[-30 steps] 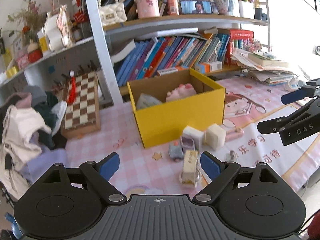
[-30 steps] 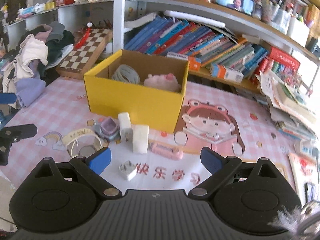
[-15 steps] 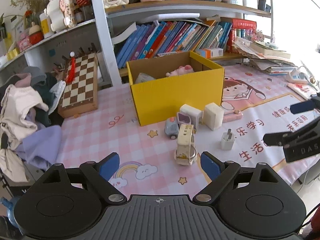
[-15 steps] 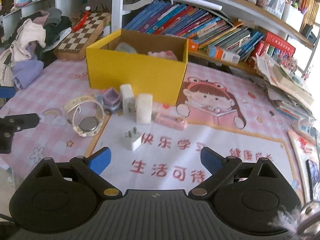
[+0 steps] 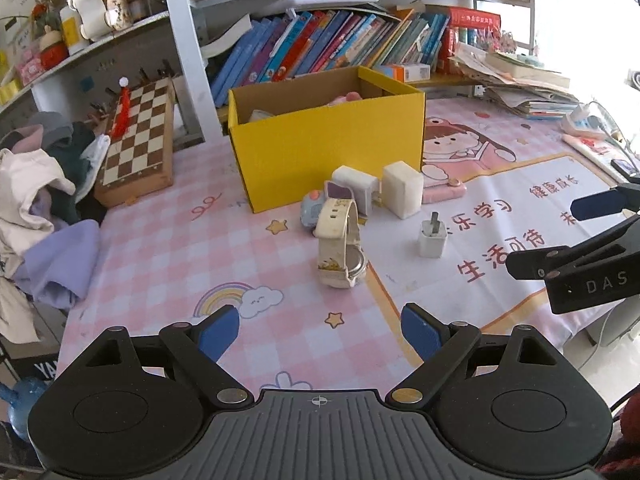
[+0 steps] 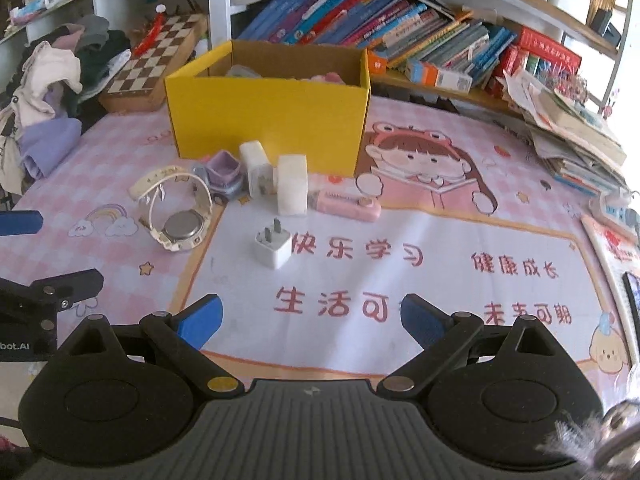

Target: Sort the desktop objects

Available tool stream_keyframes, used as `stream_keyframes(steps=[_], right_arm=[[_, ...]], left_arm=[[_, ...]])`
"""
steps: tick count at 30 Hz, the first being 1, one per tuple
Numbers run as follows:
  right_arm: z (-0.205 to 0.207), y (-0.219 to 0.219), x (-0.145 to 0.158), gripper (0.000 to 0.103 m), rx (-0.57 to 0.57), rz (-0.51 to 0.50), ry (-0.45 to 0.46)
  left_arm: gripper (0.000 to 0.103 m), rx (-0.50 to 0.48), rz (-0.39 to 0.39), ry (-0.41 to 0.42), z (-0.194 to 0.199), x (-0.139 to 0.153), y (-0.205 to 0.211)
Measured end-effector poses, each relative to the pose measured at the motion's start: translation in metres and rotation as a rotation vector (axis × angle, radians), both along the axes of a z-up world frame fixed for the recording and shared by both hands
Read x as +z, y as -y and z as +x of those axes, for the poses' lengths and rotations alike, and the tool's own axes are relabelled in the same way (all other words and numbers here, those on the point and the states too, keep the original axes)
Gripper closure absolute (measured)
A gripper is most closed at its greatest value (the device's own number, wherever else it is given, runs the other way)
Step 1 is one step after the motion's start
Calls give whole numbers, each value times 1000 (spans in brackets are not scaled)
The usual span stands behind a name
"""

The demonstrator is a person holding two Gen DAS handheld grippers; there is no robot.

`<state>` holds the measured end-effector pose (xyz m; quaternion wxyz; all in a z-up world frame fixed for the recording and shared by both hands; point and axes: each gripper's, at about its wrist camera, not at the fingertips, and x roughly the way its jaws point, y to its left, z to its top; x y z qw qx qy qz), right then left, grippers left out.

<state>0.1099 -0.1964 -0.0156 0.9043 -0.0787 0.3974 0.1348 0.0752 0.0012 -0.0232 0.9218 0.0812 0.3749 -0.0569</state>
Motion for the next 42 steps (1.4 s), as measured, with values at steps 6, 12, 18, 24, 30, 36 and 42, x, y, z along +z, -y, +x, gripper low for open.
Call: stream_keyframes(steps=[6, 12, 18, 24, 30, 36, 42], right_arm=[[3, 4, -2, 12, -6, 21, -20], [8, 6, -3, 17, -11, 31, -28], [13, 4, -3, 17, 16, 20, -26], [21, 1, -5, 25, 45, 20, -36], [34, -2, -8, 33, 78, 26, -55], [51, -9, -12, 39, 131, 21, -80], [67, -15, -16, 40, 188, 19, -104]], left_arm=[[13, -9, 9, -10, 5, -5, 3], [13, -21, 5, 0, 7, -3, 6], [13, -13, -7, -4, 12, -4, 6], [13, -4, -13, -13, 17, -5, 7], [14, 14, -23, -17, 24, -6, 6], [20, 27, -29, -21, 33, -7, 7], [28, 39, -37, -33, 45, -9, 8]])
